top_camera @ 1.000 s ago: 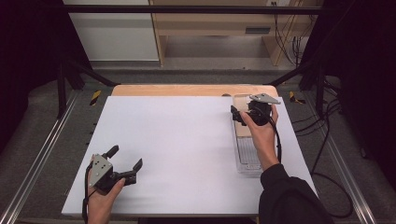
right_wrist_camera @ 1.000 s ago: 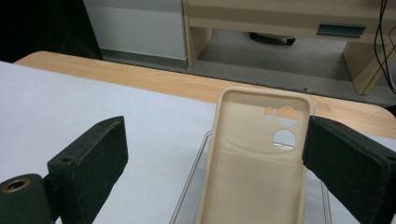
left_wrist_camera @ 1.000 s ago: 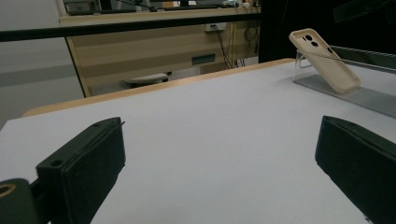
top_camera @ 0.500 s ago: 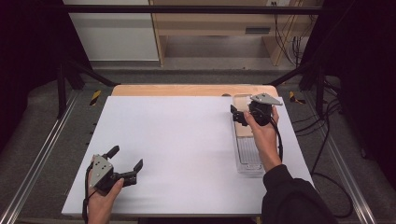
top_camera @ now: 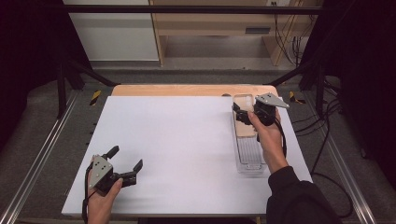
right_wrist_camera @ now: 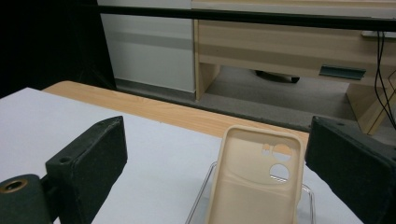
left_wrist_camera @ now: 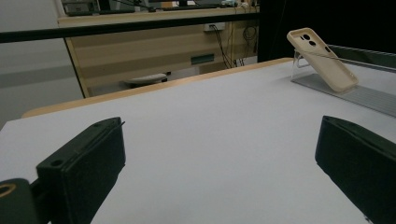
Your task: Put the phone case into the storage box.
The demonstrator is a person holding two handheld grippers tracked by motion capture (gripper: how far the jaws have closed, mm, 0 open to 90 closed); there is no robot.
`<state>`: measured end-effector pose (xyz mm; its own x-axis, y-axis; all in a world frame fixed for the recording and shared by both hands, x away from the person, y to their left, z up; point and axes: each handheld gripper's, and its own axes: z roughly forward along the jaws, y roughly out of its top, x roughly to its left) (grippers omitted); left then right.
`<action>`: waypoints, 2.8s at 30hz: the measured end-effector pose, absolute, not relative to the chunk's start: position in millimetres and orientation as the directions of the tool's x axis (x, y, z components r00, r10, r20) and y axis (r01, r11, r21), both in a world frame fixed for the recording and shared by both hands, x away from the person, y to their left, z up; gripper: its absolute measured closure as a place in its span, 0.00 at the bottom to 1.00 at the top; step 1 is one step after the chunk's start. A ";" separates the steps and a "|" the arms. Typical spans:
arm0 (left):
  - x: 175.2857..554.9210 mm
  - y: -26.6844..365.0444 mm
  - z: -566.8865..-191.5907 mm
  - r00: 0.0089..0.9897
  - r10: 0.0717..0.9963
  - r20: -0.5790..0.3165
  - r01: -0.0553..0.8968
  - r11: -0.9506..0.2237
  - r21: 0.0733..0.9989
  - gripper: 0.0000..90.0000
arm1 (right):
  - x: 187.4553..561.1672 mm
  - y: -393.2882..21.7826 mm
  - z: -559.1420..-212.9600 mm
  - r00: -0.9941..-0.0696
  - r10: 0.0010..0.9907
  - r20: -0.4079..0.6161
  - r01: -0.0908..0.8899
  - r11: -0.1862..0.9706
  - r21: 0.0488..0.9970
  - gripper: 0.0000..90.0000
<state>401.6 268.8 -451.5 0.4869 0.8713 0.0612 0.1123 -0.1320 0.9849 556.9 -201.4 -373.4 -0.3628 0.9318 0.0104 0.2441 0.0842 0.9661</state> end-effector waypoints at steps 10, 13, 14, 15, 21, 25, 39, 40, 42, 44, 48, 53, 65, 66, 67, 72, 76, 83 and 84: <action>400.8 271.0 -450.4 0.481 0.875 0.058 0.108 -0.125 0.986 0.01 | 548.9 -210.8 -365.7 -0.371 0.928 0.030 0.195 0.046 0.980 0.04; 401.1 272.2 -450.2 0.479 0.876 0.058 0.105 -0.122 0.987 0.01 | 546.1 -213.4 -363.5 -0.363 0.932 0.017 0.174 0.049 0.983 0.04; 401.1 273.2 -450.1 0.476 0.878 0.054 0.106 -0.118 0.987 0.01 | 545.1 -214.4 -362.8 -0.358 0.934 0.012 0.170 0.053 0.984 0.04; 400.9 274.2 -449.9 0.474 0.879 0.051 0.106 -0.114 0.988 0.01 | 544.0 -215.5 -362.1 -0.354 0.935 0.007 0.168 0.056 0.984 0.04; 399.7 279.5 -448.4 0.469 0.882 0.039 0.101 -0.097 0.990 0.01 | 536.3 -222.1 -356.7 -0.321 0.947 0.002 0.147 0.047 0.988 0.03; 399.6 281.4 -448.4 0.472 0.881 0.039 0.099 -0.097 0.990 0.02 | 533.1 -226.6 -354.1 -0.327 0.945 0.016 0.139 0.032 0.990 0.03; 399.9 284.6 -449.6 0.474 0.880 0.037 0.106 -0.099 0.989 0.01 | 517.6 -243.6 -355.6 -0.373 0.927 0.041 0.106 -0.002 0.994 0.05; 399.9 284.6 -449.9 0.476 0.879 0.036 0.107 -0.098 0.989 0.01 | 516.4 -244.6 -354.5 -0.377 0.925 0.042 0.102 -0.003 0.995 0.05; 399.8 283.9 -450.1 0.482 0.876 0.031 0.107 -0.094 0.990 0.01 | 513.5 -247.6 -352.5 -0.386 0.922 0.035 0.089 -0.001 0.996 0.05; 400.0 282.6 -450.0 0.487 0.873 0.035 0.105 -0.099 0.990 0.01 | 510.0 -250.1 -351.0 -0.392 0.919 0.039 0.085 -0.006 0.996 0.05; 400.6 280.3 -450.8 0.498 0.866 0.039 0.110 -0.108 0.988 0.01 | 504.4 -255.1 -350.2 -0.396 0.918 0.031 0.081 0.001 0.997 0.04; 401.6 279.3 -451.1 0.510 0.859 0.045 0.108 -0.116 0.987 0.01 | 498.8 -260.4 -351.9 -0.395 0.918 0.026 0.075 0.004 0.997 0.05; 400.2 282.5 -450.8 0.504 0.863 0.037 0.108 -0.106 0.988 0.01 | 482.3 -278.9 -363.2 -0.369 0.929 0.000 0.064 0.026 0.998 0.04; 399.8 283.2 -450.6 0.501 0.865 0.035 0.107 -0.103 0.989 0.01 | 481.5 -280.1 -364.4 -0.363 0.932 0.001 0.066 0.024 0.998 0.04; 399.5 284.2 -450.5 0.498 0.867 0.033 0.108 -0.100 0.989 0.01 | 481.1 -281.7 -365.5 -0.360 0.933 0.003 0.066 0.023 0.998 0.04; 398.0 287.7 -450.5 0.488 0.873 0.021 0.112 -0.087 0.990 0.02 | 476.8 -287.8 -368.1 -0.352 0.936 0.008 0.073 0.019 0.997 0.04; 397.1 289.3 -450.9 0.485 0.874 0.014 0.116 -0.080 0.990 0.02 | 472.5 -292.6 -368.5 -0.346 0.938 0.005 0.077 0.023 0.997 0.04; 396.3 287.2 -452.2 0.489 0.872 0.030 0.119 -0.100 0.988 0.02 | 463.2 -298.6 -371.1 -0.340 0.940 0.010 0.096 0.024 0.995 0.04; 396.3 286.5 -452.8 0.493 0.870 0.033 0.118 -0.105 0.987 0.02 | 461.9 -299.2 -371.7 -0.340 0.941 0.012 0.097 0.022 0.995 0.04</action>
<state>396.3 286.5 -452.8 0.4926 0.8696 0.0333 0.1180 -0.1046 0.9875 461.9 -299.2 -371.7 -0.3395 0.9405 0.0119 0.0967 0.0223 0.9951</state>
